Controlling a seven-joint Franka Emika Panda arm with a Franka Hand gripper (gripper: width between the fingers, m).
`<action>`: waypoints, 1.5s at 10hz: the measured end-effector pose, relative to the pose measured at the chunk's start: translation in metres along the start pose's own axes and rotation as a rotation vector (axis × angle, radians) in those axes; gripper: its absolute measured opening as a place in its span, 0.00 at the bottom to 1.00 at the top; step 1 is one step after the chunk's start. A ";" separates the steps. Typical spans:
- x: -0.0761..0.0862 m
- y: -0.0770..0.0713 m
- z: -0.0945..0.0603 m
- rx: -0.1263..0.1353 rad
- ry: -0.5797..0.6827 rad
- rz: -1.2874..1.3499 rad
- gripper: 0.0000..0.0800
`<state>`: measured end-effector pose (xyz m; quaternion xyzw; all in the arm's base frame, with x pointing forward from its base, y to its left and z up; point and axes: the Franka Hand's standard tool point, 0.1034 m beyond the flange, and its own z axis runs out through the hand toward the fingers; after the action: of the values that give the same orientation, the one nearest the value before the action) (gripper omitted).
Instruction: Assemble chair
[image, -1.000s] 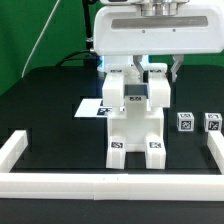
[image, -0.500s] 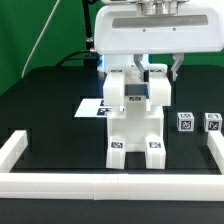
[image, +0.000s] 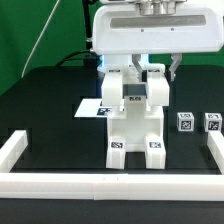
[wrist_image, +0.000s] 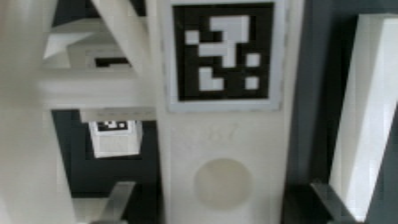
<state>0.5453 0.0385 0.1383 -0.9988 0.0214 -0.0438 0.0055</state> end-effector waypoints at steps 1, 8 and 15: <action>0.000 -0.001 -0.003 0.003 0.000 0.004 0.36; -0.017 0.004 0.009 -0.006 -0.020 -0.023 0.36; -0.014 0.002 0.039 -0.027 0.018 -0.043 0.36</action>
Offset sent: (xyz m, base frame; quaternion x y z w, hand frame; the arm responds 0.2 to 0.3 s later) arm 0.0000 0.0000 0.0000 0.0000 0.0000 0.0000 1.0000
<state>0.5345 0.0375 0.0982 -0.9986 0.0006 -0.0527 -0.0093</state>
